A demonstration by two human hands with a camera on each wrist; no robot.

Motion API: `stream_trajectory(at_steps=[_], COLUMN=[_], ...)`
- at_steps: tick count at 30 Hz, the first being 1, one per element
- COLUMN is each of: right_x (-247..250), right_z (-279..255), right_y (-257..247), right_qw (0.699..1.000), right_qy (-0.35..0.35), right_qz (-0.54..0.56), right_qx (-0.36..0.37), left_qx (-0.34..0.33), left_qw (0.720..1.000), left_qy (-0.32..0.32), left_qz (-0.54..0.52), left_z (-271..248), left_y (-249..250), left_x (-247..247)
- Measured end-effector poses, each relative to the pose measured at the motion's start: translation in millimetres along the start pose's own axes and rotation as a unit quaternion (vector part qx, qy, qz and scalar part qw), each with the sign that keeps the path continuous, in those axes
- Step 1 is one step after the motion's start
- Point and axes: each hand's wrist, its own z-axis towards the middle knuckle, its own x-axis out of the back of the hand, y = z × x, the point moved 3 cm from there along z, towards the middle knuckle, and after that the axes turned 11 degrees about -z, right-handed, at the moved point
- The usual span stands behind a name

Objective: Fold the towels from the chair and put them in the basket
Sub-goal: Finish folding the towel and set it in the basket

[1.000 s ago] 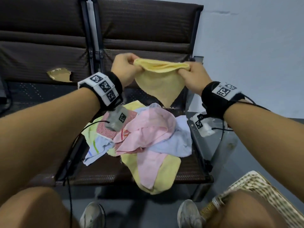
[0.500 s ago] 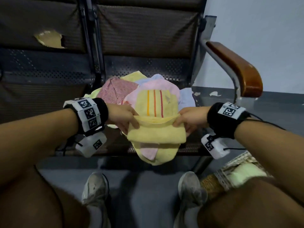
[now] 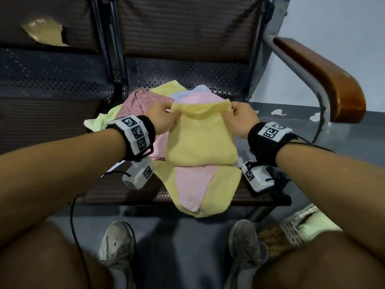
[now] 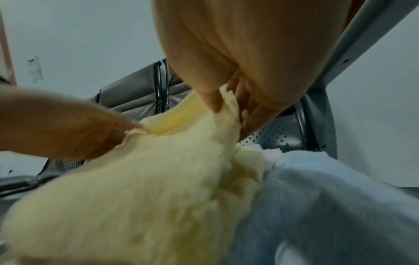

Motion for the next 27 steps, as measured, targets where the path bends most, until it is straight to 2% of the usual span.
stream_trajectory(at_steps=[2, 4, 6, 7, 10, 12, 14, 17, 20, 24, 27], right_x=[-6.9, -12.6, -13.2, -13.6, -22.7, -28.7, -27.7, -26.0, -21.2, -4.7, 4.7], right_z=[-0.9, -7.0, -17.2, -22.6, -41.9, -52.4, -57.4, -58.6, -58.3, -58.0, -56.5], right_y=[2.2, 4.0, 2.2, 1.2, 4.6, 14.3, 21.8, 24.7, 20.5, 15.0, 14.5], right_qw=[0.999, 0.999, 0.995, 0.991, 0.969, 0.946, 0.936, 0.931, 0.941, 0.957, 0.969], right_qy=[0.033, 0.046, 0.065, 0.060, -0.054, -0.134, -0.158, -0.154, -0.127, -0.103, -0.116], right_qz=[0.002, -0.005, -0.054, -0.076, -0.159, -0.216, -0.236, -0.244, -0.229, -0.190, -0.135], right_qx=[-0.011, -0.001, 0.051, 0.087, 0.183, 0.203, 0.210, 0.223, 0.215, 0.192, 0.170], left_qx=[-0.002, -0.038, -0.089, -0.098, -0.072, -0.081, -0.097, -0.097, -0.108, -0.113, -0.070], left_qw=[1.000, 0.998, 0.993, 0.992, 0.987, 0.969, 0.951, 0.952, 0.962, 0.973, 0.987], left_qy=[0.016, 0.036, 0.035, 0.010, -0.113, -0.155, -0.170, -0.124, -0.090, -0.081, -0.100], left_qz=[-0.005, 0.034, 0.070, 0.074, 0.087, 0.174, 0.239, 0.261, 0.235, 0.184, 0.100], left_z=[-2.0, -11.9, -27.0, -33.7, -51.3, -57.6, -59.4, -57.4, -56.4, -52.4, -50.8], left_y=[-3.4, -5.5, -6.8, -8.7, -20.4, -28.6, -34.6, -36.7, -29.2, -16.6, -14.6], left_x=[-2.6, -2.8, -2.6, -3.6, -10.1, -11.7, -11.7, -9.5, -6.6, 2.5, 6.6])
